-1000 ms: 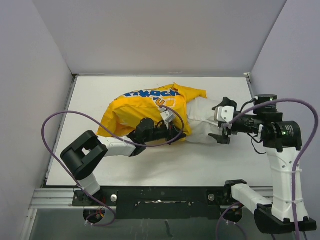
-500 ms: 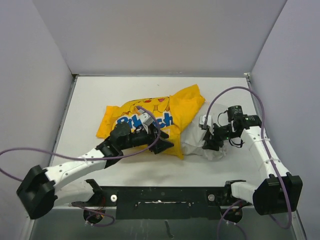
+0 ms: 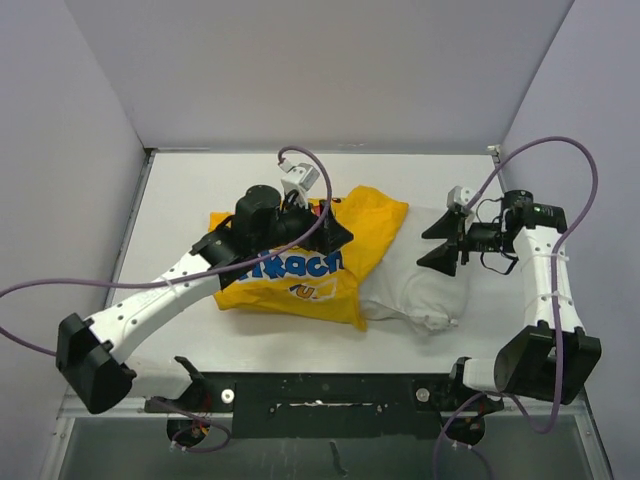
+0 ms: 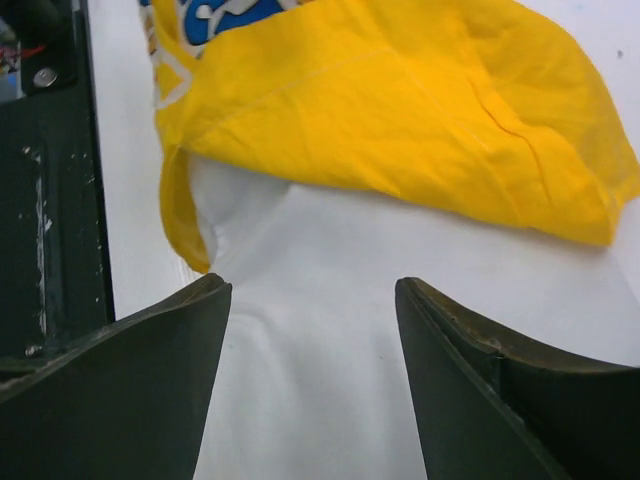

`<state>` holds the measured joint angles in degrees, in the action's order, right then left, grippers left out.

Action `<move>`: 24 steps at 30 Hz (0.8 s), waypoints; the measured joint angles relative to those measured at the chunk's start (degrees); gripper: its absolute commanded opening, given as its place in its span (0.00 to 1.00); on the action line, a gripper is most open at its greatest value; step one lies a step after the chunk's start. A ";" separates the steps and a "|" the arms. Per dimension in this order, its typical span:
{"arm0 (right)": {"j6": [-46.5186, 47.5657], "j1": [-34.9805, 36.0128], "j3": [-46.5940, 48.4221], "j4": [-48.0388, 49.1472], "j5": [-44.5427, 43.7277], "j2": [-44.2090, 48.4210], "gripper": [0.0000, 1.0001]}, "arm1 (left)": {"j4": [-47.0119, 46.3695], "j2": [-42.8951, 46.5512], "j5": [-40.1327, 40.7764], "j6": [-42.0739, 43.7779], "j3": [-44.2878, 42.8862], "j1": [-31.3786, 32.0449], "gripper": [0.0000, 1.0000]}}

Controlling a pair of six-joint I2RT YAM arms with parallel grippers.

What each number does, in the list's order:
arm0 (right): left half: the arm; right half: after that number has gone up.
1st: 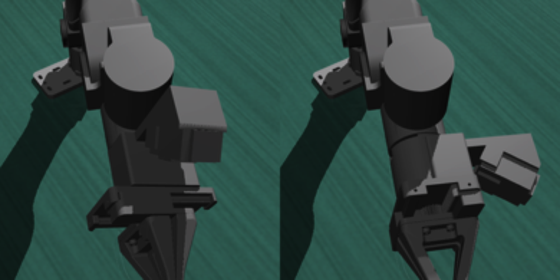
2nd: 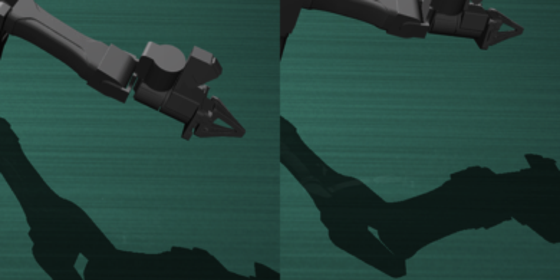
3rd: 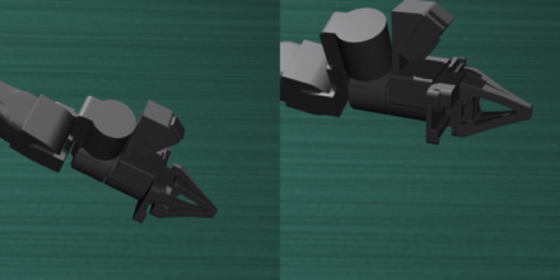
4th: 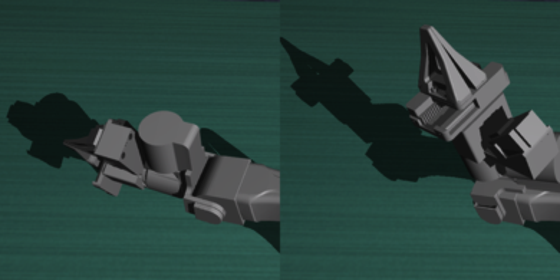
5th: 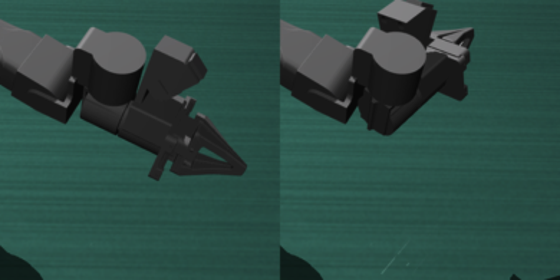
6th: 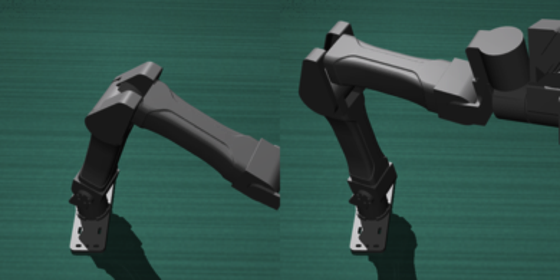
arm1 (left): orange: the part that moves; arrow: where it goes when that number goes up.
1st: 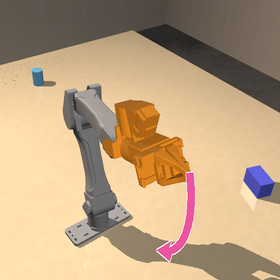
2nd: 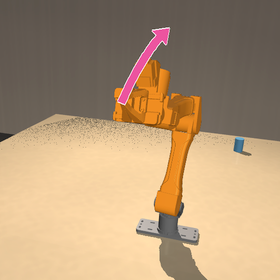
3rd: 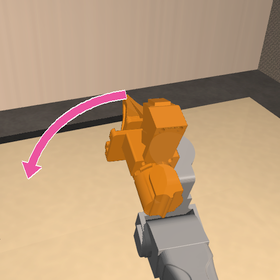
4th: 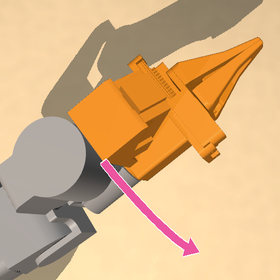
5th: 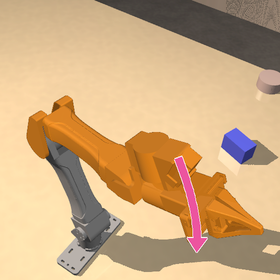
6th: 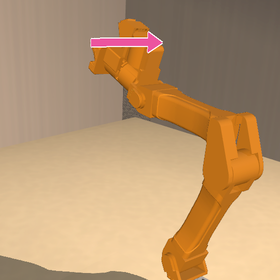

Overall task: Put the pillow into the pillowcase
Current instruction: Stuff the pillow into the pillowcase.

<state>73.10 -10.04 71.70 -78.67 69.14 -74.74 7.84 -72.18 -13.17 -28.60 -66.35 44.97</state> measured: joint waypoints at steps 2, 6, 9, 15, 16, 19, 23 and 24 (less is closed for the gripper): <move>-3.10 -2.62 0.13 2.25 1.25 -1.46 0.69 | 0.90 -4.20 1.27 -0.42 -0.46 -1.05 0.74; -12.39 -4.39 -3.85 10.60 0.31 -2.58 0.71 | 2.16 -11.65 2.49 -1.70 -1.40 -2.10 0.70; -18.86 -4.28 -8.26 16.50 -3.15 -1.55 0.73 | 2.10 -15.32 2.08 -2.80 -2.84 -2.10 0.59; -27.82 0.42 -14.43 27.17 -15.37 2.19 0.77 | -2.73 -19.47 -4.07 -5.81 -4.22 -2.32 0.13; -28.57 1.90 -14.99 28.33 -17.18 2.23 0.74 | -4.04 -20.26 -5.90 -6.29 -4.50 -2.32 0.06; -30.62 7.58 -15.61 31.36 -23.32 0.17 0.45 | -8.11 -22.43 -12.22 -7.50 -5.66 -2.32 0.00; -32.76 10.93 -15.39 33.48 -25.35 -3.85 0.07 | -14.21 -24.24 -20.09 -10.14 -8.15 -2.32 0.00; -33.29 11.13 -14.97 33.44 -24.55 -4.74 0.04 | -16.55 -24.48 -22.29 -11.54 -9.05 -2.32 0.00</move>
<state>39.81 1.08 56.73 -45.23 44.60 -79.48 -8.71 -96.66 -35.46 -40.14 -75.40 42.65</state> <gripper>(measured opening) 0.168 0.010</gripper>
